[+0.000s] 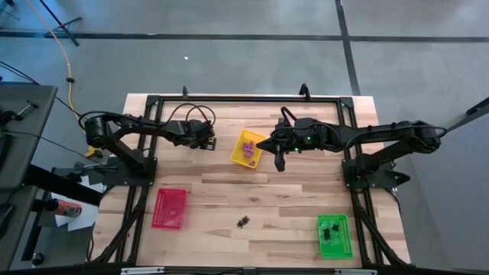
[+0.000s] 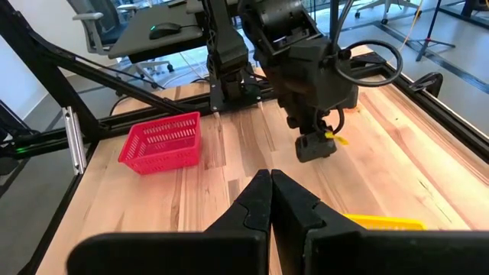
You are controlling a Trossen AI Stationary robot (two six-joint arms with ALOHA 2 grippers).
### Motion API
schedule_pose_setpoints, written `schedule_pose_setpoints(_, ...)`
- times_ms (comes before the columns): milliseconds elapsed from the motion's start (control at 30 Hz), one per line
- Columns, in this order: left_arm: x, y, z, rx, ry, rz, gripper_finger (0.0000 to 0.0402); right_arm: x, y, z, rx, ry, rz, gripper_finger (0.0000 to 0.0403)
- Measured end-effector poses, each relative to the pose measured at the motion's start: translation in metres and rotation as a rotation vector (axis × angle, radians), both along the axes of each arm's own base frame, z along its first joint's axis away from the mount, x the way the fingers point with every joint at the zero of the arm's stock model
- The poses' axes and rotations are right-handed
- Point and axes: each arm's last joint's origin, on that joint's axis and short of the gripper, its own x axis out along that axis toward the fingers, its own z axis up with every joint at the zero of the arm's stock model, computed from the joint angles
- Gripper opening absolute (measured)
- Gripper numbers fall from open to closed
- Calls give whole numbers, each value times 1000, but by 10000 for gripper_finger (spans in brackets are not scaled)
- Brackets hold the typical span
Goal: Sort Halloween decoration
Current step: Put the top black spider toy into the green bin
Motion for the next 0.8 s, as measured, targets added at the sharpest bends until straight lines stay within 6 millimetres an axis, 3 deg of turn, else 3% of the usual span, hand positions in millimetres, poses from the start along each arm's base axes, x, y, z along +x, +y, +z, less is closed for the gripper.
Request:
schedule_pose_setpoints(300,2,0,2,5,-13,-42,37,0,0,-1,0,7,0,0)
schedule_pose_setpoints(800,-2,-1,20,42,-67,-105,6,0,0,-1,0,8,1,0)
